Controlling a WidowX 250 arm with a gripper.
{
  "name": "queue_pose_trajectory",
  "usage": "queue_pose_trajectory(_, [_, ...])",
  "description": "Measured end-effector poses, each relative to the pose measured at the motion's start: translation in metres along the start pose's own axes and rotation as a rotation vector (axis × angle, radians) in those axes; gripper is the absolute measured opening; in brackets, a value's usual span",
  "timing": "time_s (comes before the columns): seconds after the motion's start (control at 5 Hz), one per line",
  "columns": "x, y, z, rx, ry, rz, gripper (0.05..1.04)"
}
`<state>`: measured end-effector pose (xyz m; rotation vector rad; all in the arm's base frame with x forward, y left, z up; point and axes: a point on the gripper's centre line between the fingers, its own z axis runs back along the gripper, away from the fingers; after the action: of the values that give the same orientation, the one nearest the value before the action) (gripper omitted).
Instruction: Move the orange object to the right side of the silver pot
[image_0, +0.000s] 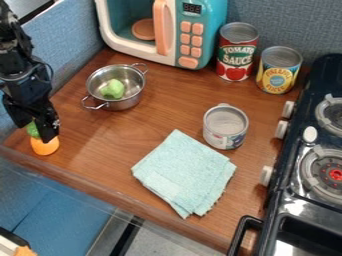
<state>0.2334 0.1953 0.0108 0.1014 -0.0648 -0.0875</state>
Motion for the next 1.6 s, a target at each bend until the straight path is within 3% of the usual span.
queue_pose_trajectory(0.2, [0.0, -0.002, -0.001, -0.008, -0.003, -0.001, 0.644])
queue_pose_trajectory(0.4, [0.0, -0.008, 0.0, -0.047, 0.0, 0.006, 0.593])
queue_pose_trajectory(0.6, [0.006, -0.019, 0.002, -0.089, -0.002, 0.008, 0.593])
queue_pose_trajectory(0.8, [0.046, -0.053, 0.038, -0.138, -0.111, -0.078, 0.593])
queue_pose_trajectory(1.0, [0.073, -0.088, 0.061, -0.171, -0.177, -0.147, 0.593])
queue_pose_trajectory(1.2, [0.111, -0.118, 0.079, -0.149, -0.236, -0.18, 0.593])
queue_pose_trajectory(1.6, [0.163, -0.141, 0.04, -0.089, -0.194, -0.155, 0.593])
